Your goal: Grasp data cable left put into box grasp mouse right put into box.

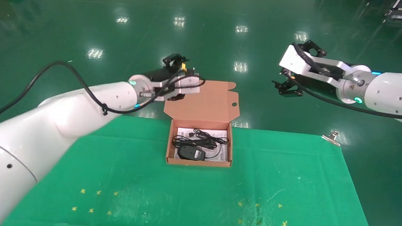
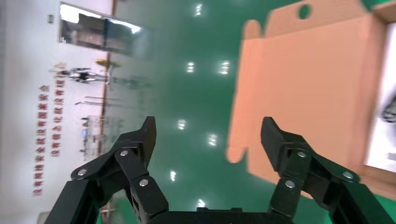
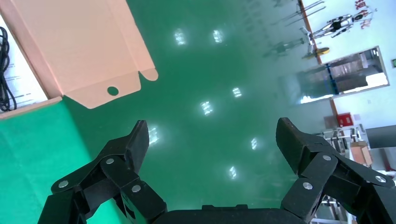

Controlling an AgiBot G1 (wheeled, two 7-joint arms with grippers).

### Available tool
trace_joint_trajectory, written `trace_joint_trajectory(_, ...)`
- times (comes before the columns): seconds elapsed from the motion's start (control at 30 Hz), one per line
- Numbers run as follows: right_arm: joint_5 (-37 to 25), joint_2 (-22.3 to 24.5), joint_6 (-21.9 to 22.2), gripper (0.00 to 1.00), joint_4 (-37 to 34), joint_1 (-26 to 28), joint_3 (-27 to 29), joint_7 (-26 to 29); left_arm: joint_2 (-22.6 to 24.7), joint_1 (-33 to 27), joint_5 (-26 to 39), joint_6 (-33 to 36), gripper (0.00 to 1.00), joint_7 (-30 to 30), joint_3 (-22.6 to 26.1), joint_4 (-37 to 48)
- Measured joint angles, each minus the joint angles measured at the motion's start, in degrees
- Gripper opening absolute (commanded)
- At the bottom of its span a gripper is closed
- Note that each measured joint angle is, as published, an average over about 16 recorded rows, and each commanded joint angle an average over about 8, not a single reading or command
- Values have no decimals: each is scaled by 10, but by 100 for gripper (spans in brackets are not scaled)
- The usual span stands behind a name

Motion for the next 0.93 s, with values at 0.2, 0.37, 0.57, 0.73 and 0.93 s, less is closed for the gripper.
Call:
trace_joint_trajectory(0.2, 28, 7, -38, 100, 7, -15, 29, -21, -21, 8, -30, 20, 100, -10, -24, -14)
trace_joint_trajectory(0.37, 77, 17, -85, 100, 17, -44, 69, -38, -52, 30, -75, 68, 100, -24, -56, -43)
trace_joint_trajectory(0.57, 144, 31, -146, 100, 29, -83, 123, -60, -96, 61, -137, 138, 100, -42, -100, -82)
trace_joint_trajectory(0.73, 194, 41, -191, 100, 38, -112, 163, -77, -129, 85, -183, 190, 100, -56, -133, -112)
trace_joint_trajectory(0.93, 227, 47, -222, 100, 44, -132, 190, -88, -151, 100, -213, 224, 100, -65, -155, -132)
